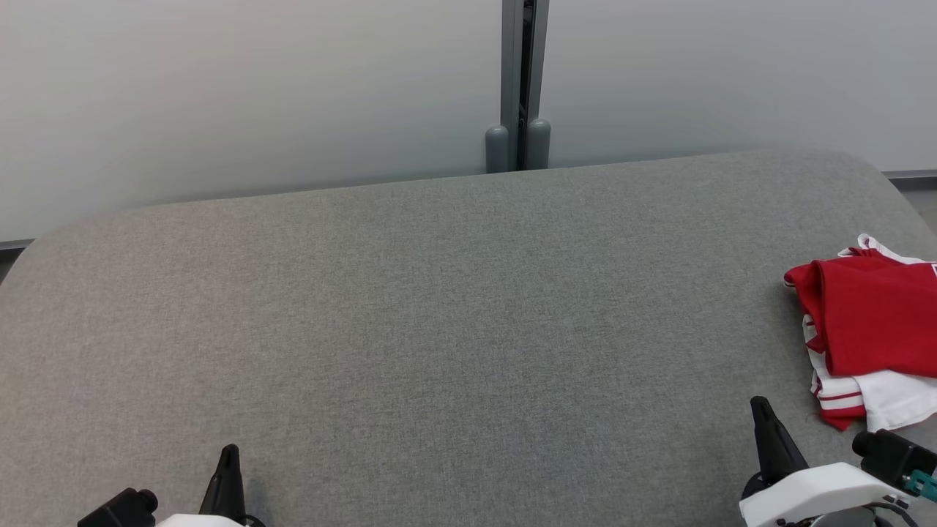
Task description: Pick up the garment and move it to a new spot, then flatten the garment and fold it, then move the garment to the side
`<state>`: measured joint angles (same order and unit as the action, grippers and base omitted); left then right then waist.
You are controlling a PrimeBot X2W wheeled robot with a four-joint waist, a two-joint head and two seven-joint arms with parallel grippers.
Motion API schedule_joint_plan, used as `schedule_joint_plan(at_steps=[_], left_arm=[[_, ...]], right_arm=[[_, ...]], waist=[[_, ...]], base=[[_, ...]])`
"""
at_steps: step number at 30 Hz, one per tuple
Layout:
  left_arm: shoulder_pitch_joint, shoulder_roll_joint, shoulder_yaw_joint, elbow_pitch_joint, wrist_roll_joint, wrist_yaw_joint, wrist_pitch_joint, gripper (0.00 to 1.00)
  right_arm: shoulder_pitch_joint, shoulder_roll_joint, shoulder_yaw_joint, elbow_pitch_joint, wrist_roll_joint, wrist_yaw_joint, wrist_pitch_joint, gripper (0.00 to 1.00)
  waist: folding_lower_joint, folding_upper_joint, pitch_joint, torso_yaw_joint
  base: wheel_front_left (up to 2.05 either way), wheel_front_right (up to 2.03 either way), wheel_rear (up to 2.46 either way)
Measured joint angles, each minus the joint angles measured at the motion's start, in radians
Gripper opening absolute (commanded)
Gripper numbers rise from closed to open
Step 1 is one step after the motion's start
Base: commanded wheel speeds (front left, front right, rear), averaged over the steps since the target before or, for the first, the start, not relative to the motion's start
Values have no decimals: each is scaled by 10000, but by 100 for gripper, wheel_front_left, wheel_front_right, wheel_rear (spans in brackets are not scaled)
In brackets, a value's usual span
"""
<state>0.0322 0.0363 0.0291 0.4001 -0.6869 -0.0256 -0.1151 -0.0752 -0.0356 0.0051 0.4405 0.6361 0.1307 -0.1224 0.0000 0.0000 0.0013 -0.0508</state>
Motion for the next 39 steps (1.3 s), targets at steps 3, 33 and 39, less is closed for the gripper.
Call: schedule_joint_plan(at_steps=[3, 33, 39], left_arm=[[-37, 4, 36, -63, -428, -13, 109, 0], [-591, 50, 359, -665, -3986, -439, 991, 0], [-642, 54, 410, -763, -4610, -525, 1149, 0]], right_arm=[[-27, -2, -46, -82, 468, 0, 104, 0], [-144, -40, -529, -832, 4242, 0, 1020, 0], [-159, -46, -598, -982, 4890, -2, 1183, 0]], waist=[[0, 0, 1, 16], [0, 0, 6, 172], [0, 0, 7, 204]], base=[[0, 0, 0], [0, 0, 0], [0, 0, 0]])
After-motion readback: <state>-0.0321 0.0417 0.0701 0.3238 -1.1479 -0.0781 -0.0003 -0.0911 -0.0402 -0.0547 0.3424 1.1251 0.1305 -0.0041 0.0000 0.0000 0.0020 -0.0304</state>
